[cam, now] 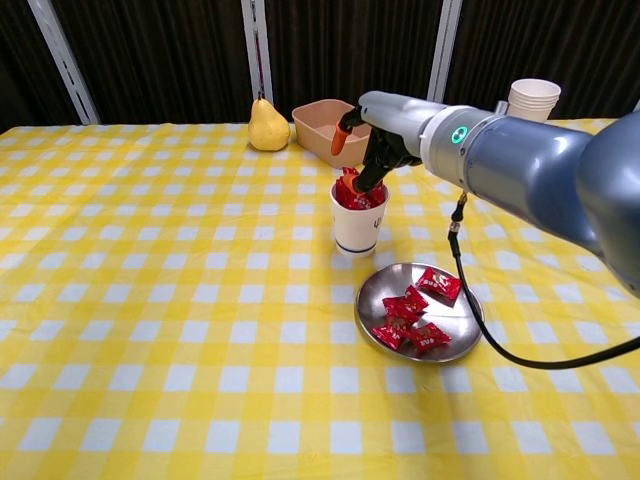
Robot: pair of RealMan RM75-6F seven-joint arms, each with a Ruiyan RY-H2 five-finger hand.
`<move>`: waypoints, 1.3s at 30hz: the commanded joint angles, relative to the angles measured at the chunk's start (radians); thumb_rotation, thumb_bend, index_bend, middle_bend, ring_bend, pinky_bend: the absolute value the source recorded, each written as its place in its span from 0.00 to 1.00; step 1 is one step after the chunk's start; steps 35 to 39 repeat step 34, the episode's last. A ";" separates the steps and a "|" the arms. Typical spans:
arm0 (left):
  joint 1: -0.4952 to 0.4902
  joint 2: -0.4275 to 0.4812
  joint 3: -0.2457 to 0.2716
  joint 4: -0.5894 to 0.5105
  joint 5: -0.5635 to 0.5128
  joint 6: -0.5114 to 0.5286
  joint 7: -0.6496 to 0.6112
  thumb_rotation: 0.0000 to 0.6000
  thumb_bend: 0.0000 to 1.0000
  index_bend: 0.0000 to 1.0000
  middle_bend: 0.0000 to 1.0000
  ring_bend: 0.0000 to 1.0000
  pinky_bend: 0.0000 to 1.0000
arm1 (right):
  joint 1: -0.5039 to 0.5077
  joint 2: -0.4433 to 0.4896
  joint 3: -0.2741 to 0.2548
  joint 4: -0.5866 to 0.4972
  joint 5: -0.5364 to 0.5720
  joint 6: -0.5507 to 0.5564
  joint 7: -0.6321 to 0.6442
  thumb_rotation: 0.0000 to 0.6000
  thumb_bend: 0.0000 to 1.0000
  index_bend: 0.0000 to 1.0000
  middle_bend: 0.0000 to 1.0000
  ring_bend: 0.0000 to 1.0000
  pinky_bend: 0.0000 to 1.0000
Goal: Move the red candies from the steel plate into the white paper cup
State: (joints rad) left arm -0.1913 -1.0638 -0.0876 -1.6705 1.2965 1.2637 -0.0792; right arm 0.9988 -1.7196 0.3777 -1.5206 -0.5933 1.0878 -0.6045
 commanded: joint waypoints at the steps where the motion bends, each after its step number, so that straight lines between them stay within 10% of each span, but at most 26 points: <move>1: 0.000 0.000 0.000 0.000 0.002 0.001 -0.001 1.00 0.01 0.05 0.00 0.00 0.00 | -0.020 0.023 -0.013 -0.047 -0.025 0.022 0.010 1.00 0.50 0.30 0.93 0.94 0.98; 11: 0.004 -0.003 0.002 0.007 0.016 0.015 -0.003 1.00 0.01 0.05 0.00 0.00 0.00 | -0.156 0.150 -0.109 -0.249 -0.207 0.136 0.093 1.00 0.50 0.29 0.92 0.87 0.95; 17: 0.009 -0.011 0.005 0.017 0.034 0.036 0.007 1.00 0.01 0.05 0.00 0.00 0.00 | -0.295 0.272 -0.247 -0.308 -0.390 0.213 0.173 1.00 0.49 0.23 0.70 0.65 0.78; 25: 0.016 -0.034 0.007 0.040 0.067 0.081 0.048 1.00 0.01 0.05 0.00 0.00 0.00 | -0.459 0.416 -0.426 -0.253 -0.605 0.294 0.261 1.00 0.43 0.00 0.06 0.01 0.13; 28: 0.018 -0.043 0.008 0.052 0.072 0.093 0.065 1.00 0.01 0.02 0.00 0.00 0.00 | -0.510 0.459 -0.465 -0.221 -0.666 0.340 0.262 1.00 0.36 0.00 0.00 0.00 0.00; 39: 0.022 -0.062 0.010 0.083 0.103 0.132 0.118 1.00 0.00 0.00 0.00 0.00 0.00 | -0.598 0.486 -0.496 -0.146 -0.731 0.408 0.295 1.00 0.32 0.00 0.00 0.00 0.00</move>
